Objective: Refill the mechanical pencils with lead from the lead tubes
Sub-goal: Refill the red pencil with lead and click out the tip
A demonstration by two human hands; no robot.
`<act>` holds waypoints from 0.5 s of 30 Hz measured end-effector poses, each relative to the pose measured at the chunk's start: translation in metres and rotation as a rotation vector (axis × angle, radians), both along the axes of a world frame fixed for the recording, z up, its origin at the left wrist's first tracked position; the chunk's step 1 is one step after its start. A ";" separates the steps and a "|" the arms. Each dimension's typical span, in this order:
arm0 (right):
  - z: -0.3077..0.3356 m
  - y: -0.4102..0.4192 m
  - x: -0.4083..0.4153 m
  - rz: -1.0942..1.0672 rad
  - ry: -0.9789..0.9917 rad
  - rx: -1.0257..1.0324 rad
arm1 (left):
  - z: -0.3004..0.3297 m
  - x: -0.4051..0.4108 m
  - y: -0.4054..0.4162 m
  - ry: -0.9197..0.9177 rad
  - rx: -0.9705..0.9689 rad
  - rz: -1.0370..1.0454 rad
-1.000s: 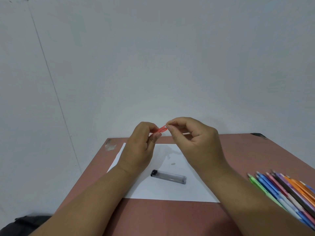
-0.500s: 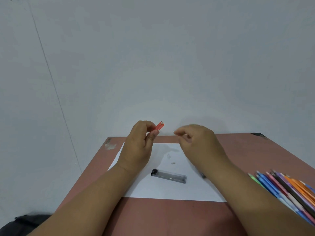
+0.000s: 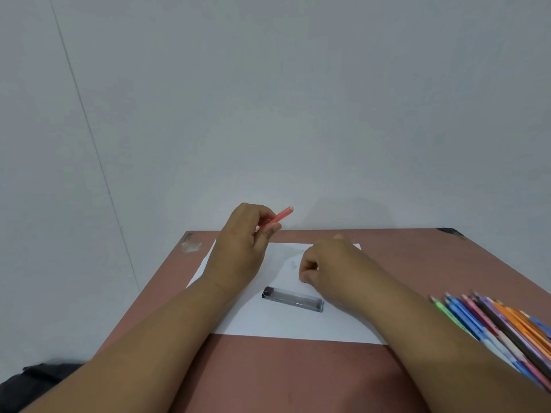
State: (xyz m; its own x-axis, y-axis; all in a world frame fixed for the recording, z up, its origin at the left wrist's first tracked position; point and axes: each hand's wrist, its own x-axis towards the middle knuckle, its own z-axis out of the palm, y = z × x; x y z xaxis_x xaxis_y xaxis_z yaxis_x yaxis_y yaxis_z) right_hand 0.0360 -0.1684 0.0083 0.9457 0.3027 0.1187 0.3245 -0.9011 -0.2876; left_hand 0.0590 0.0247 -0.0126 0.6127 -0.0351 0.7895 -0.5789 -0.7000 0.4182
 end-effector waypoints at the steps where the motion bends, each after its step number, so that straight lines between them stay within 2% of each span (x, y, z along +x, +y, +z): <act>1: 0.001 0.000 -0.001 -0.001 0.000 -0.006 | 0.000 0.001 0.000 -0.002 0.007 0.005; 5: 0.007 -0.004 -0.003 -0.022 -0.124 0.089 | -0.002 0.003 0.002 -0.025 0.033 0.013; 8: 0.013 -0.006 -0.004 -0.038 -0.312 0.425 | -0.002 0.005 0.003 -0.045 0.057 0.030; 11: 0.016 -0.004 -0.007 -0.029 -0.411 0.736 | -0.002 0.006 0.004 -0.059 0.079 0.049; 15: 0.017 -0.003 -0.010 0.020 -0.507 0.800 | -0.002 0.005 0.004 -0.050 0.067 0.057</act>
State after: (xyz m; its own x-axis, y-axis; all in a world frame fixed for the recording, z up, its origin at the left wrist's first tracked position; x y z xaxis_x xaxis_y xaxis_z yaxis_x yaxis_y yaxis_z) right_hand 0.0265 -0.1712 0.0253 0.7201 -0.0309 0.6932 0.5935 -0.4901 -0.6383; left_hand 0.0640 0.0283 -0.0145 0.5755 -0.0547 0.8160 -0.5560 -0.7579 0.3413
